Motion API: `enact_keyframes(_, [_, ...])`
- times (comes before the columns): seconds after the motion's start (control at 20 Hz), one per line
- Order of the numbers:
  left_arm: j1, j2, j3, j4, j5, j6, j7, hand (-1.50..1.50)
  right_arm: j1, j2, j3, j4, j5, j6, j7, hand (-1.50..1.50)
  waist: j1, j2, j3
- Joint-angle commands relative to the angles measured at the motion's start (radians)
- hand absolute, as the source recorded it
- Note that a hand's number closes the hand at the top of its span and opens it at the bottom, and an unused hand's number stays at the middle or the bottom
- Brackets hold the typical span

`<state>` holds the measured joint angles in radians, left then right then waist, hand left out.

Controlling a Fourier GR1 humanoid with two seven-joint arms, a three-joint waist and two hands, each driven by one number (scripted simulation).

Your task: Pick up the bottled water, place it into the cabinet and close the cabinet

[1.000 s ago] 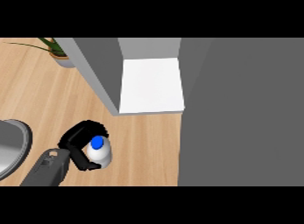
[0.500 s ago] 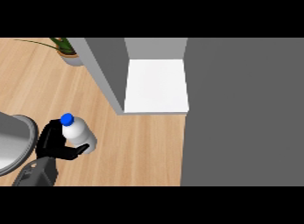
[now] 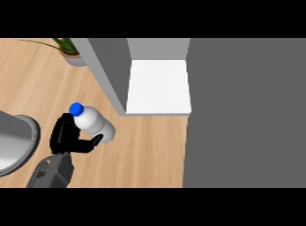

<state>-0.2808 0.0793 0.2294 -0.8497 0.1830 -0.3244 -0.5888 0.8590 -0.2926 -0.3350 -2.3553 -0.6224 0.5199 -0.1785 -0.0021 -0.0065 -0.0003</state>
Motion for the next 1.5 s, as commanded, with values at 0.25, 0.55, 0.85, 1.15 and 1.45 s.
enact_keyframes(0.25, [-0.030, -0.078, -0.219, -0.225, 0.062, 0.253, 0.171, 1.50, 0.054, 0.009, -0.016, -0.182, -0.092, -0.019, 0.051, -1.50, -0.016, -0.002, 0.000])
enact_keyframes(0.55, [-0.051, -0.078, -0.379, -0.321, 0.114, 0.460, 0.221, 1.50, 0.068, -0.004, -0.034, -0.173, -0.123, -0.001, 0.045, -1.50, -0.024, 0.000, -0.001])
enact_keyframes(0.85, [-0.198, -0.078, -0.421, -0.290, 0.095, 0.620, 0.294, 1.50, -0.001, -0.065, -0.070, -0.105, -0.179, -0.020, 0.027, -1.50, -0.036, 0.009, -0.001])
enact_keyframes(1.15, [-0.214, -0.077, -0.483, -0.279, 0.029, 0.794, 0.348, 1.50, 0.021, -0.044, -0.031, -0.110, -0.148, 0.008, 0.002, -1.50, -0.050, 0.008, -0.001])
enact_keyframes(1.45, [-0.246, -0.076, -0.491, -0.214, 0.008, 0.841, 0.396, 1.50, -0.002, -0.044, 0.032, -0.107, -0.117, -0.027, 0.030, -1.50, -0.063, 0.014, -0.002])
